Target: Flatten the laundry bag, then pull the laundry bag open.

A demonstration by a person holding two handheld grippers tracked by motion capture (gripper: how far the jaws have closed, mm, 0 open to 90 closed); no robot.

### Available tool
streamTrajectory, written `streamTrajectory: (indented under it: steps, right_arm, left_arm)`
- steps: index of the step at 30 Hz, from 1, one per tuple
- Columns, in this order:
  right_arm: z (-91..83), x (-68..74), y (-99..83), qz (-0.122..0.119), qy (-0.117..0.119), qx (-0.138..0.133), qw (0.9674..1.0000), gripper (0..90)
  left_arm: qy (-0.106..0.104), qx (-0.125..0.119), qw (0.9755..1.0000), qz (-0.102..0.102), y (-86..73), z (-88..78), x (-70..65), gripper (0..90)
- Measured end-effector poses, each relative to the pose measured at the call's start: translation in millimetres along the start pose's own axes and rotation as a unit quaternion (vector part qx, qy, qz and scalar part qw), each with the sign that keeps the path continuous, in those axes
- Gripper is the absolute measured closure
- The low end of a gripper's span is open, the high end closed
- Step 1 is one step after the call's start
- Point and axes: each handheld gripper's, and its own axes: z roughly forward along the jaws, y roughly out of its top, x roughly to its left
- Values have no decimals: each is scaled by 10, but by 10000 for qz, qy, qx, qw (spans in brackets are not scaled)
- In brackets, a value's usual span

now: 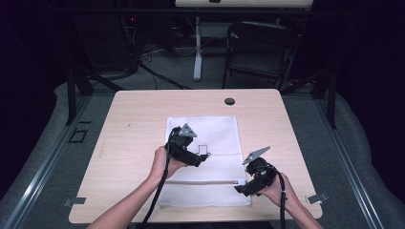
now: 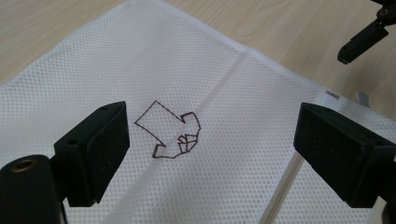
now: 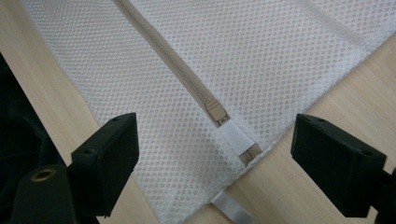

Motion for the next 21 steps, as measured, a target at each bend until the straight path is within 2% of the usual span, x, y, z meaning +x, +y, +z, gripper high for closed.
streamTrajectory:
  steps: [2, 7, 9, 11, 16, 21]
  right_arm:
    - [-2, -9, 0, 12, -20, 36, 10000, 151]
    - [-3, -9, -17, 65, -35, -24, 10000, 152]
    - [-19, -18, -19, 13, -18, 46, 10000, 152]
    - [-26, -12, -22, 64, -29, 27, 10000, 152]
    - [-23, -19, -27, 68, -46, -26, 10000, 153]
    - [-32, -36, -28, 57, -66, -3, 10000, 158]
  left_arm:
    - [-59, 12, 10000, -52, -24, 7, -11, 101]
    - [-98, 67, 9999, -61, -47, 31, -21, 97]
    - [-109, 91, 9999, -36, -49, 38, -29, 97]
    - [-131, 62, 9999, -54, -54, 52, -45, 96]
    - [-153, 121, 9998, 10, -69, 88, -81, 96]
    - [-269, 134, 9995, 92, -77, 163, -148, 106]
